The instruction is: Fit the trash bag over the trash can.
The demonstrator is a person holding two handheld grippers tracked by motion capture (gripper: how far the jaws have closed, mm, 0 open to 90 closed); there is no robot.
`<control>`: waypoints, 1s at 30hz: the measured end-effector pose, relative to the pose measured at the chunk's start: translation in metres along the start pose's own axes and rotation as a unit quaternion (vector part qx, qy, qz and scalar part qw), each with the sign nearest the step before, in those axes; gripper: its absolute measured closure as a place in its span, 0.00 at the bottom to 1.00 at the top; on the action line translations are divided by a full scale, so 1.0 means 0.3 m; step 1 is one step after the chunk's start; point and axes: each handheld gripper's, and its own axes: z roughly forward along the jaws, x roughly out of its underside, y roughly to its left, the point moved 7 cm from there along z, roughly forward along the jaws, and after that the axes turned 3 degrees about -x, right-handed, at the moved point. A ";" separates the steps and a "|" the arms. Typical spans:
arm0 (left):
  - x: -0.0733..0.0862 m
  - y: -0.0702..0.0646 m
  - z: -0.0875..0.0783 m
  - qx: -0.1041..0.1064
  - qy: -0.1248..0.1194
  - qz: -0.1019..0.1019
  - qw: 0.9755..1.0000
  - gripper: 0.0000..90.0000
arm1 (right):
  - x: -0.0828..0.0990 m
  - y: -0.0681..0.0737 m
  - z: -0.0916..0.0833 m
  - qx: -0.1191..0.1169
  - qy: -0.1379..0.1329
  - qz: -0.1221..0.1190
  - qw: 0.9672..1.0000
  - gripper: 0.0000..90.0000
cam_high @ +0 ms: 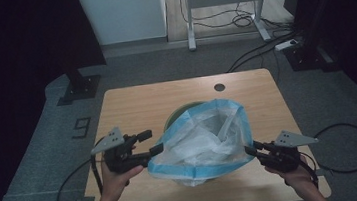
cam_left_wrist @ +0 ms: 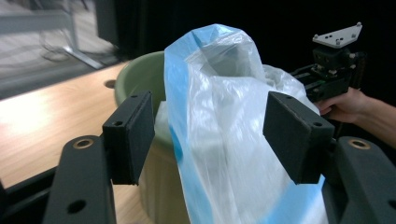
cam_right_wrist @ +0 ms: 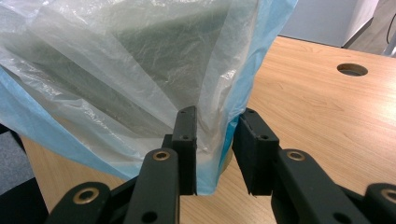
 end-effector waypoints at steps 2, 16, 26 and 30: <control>-0.020 0.020 0.039 0.004 0.012 -0.003 1.000 0.38 | -0.001 -0.001 0.000 0.000 -0.001 0.000 1.000 0.77; -0.062 0.082 0.256 0.040 0.132 0.004 0.990 0.62 | -0.033 -0.005 -0.020 -0.002 -0.011 -0.005 1.000 0.66; -0.058 0.072 0.286 0.045 0.144 0.014 0.988 1.00 | -0.161 -0.056 -0.004 -0.003 -0.036 0.026 0.999 0.52; -0.076 0.076 0.273 0.034 0.127 0.020 0.991 1.00 | -0.196 -0.080 0.047 -0.007 -0.033 0.036 0.999 0.57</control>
